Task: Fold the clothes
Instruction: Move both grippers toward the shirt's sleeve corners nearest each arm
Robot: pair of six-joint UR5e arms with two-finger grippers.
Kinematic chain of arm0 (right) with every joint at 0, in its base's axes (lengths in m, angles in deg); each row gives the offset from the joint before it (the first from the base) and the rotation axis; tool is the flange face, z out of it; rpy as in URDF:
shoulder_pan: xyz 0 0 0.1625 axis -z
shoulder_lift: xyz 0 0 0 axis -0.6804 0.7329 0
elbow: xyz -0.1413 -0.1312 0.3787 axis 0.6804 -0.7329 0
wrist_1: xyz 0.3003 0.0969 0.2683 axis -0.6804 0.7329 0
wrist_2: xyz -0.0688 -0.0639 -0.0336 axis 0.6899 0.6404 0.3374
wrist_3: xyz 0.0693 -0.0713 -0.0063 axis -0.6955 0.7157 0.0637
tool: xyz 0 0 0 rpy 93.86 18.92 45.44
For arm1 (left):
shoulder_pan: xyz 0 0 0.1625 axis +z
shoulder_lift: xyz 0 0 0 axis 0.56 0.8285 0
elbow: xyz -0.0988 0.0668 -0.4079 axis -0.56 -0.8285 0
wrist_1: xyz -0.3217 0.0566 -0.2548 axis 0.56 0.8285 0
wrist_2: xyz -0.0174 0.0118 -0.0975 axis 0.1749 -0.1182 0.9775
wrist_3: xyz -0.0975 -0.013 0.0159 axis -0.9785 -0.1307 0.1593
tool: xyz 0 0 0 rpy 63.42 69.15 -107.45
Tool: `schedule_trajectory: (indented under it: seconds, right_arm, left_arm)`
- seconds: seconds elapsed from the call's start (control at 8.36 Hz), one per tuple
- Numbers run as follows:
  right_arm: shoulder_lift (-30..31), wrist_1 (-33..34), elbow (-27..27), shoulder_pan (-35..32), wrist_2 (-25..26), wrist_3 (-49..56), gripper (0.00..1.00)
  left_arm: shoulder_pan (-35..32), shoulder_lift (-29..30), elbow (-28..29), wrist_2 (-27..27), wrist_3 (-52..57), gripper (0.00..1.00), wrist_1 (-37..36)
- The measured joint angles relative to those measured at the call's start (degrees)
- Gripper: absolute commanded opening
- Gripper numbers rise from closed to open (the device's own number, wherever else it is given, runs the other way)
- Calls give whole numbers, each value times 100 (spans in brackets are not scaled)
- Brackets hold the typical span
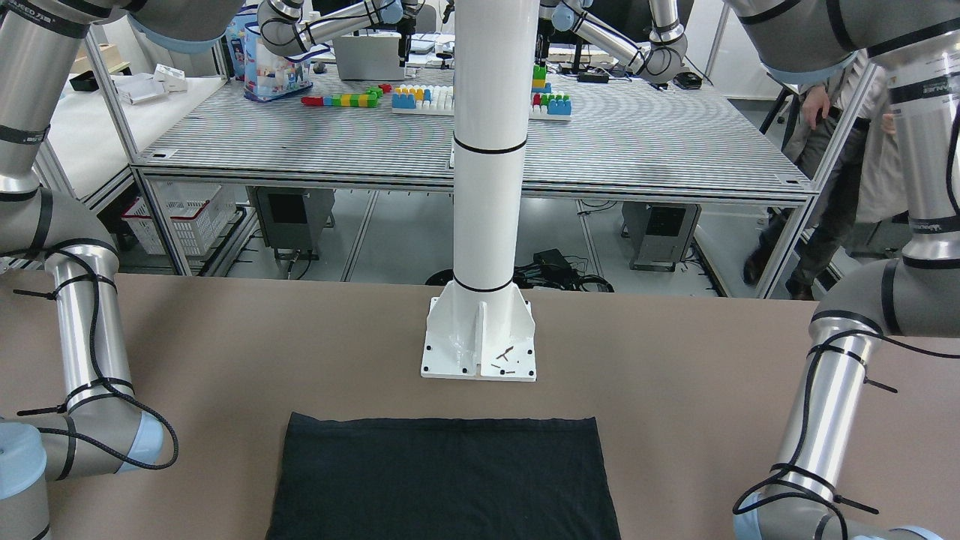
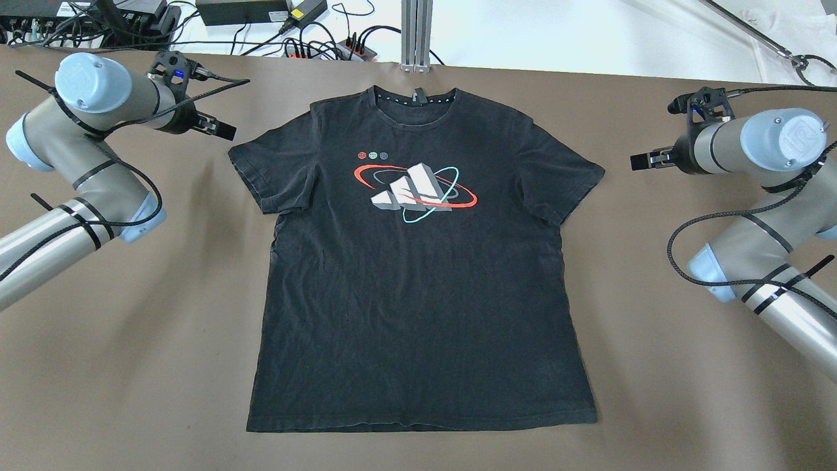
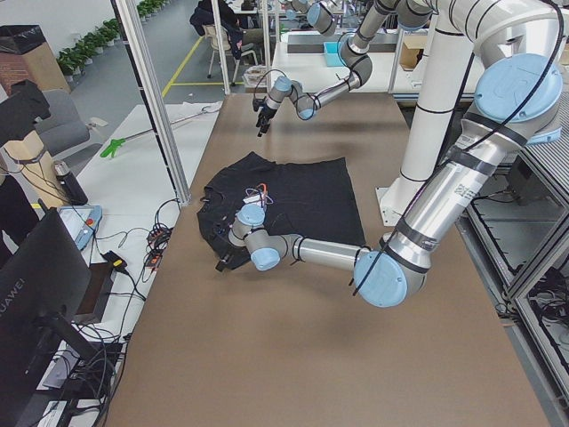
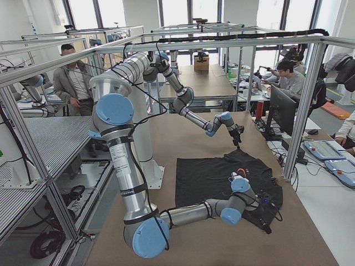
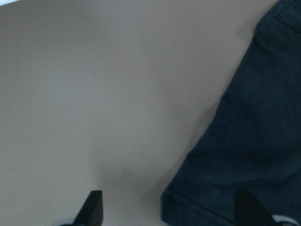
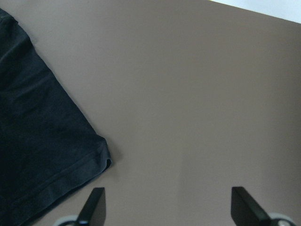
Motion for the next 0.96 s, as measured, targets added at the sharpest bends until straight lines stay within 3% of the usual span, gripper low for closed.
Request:
schedule_trajectory:
  seconds: [0.12, 0.24, 0.36, 0.48, 0.96]
  right_arm:
    - [-1, 1, -6, 34, 11, 0, 94]
    - [0, 1, -13, 80, 15, 1, 94]
    - [-1, 1, -16, 118, 24, 1, 94]
    - [-1, 1, -18, 139, 53, 3, 94]
    - [4, 1, -20, 154, 138, 59, 94]
  left_arm:
    - [77, -22, 48, 4, -22, 77, 25]
    - [128, -37, 137, 6, -29, 77, 36]
    - [160, -23, 272, 7, -29, 66, 41]
    - [172, -5, 352, 8, -28, 63, 46]
    - [133, 243, 403, 28, -227, 69, 52]
